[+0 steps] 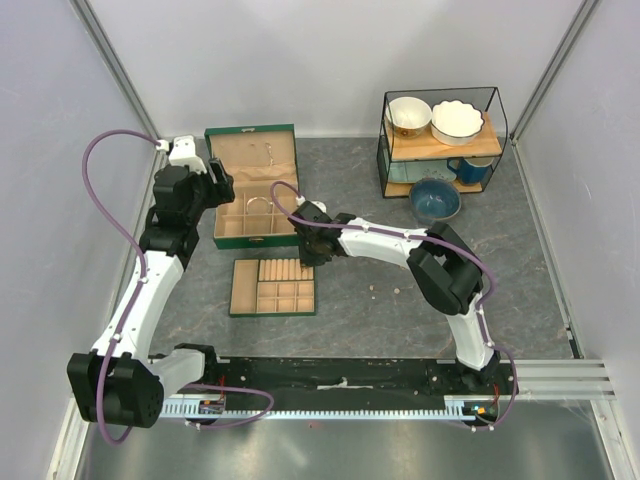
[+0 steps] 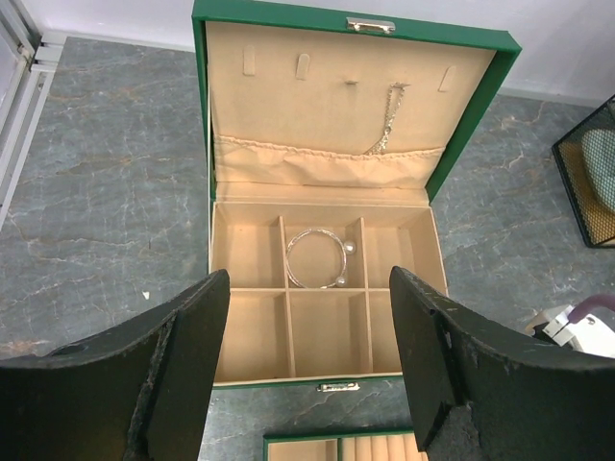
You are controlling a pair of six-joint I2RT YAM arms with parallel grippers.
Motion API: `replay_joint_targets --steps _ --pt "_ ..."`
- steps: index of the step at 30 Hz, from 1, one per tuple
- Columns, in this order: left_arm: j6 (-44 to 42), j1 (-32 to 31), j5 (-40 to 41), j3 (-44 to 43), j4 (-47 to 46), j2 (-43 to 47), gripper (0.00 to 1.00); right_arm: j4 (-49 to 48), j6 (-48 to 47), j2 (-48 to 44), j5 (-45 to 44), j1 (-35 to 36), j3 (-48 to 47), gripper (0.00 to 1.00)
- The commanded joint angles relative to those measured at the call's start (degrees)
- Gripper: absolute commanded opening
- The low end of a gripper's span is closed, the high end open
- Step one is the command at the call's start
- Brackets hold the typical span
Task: Organize the mixed jewelry
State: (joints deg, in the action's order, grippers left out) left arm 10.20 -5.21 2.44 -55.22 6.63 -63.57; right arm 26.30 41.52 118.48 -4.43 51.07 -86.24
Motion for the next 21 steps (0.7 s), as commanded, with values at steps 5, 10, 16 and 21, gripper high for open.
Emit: replay_joint_targets --steps 5,10,16,21 --pt "0.1 0.2 -1.1 0.4 -2.9 1.3 0.74 -0.8 -2.1 1.6 1.0 0.9 -3.3 0.08" --pt "0.1 0.2 -1.4 0.6 -3.1 1.2 0.74 -0.7 -2.2 1.6 1.6 1.0 -4.3 0.16" --pt "0.1 0.2 -1.6 0.6 -3.1 1.3 0.74 -0.7 -2.4 1.0 2.0 1.0 -4.6 0.24" --pt "0.1 0.2 -1.6 0.6 -3.2 1.3 0.74 -0.7 -2.8 0.9 2.0 1.1 -4.9 0.32"
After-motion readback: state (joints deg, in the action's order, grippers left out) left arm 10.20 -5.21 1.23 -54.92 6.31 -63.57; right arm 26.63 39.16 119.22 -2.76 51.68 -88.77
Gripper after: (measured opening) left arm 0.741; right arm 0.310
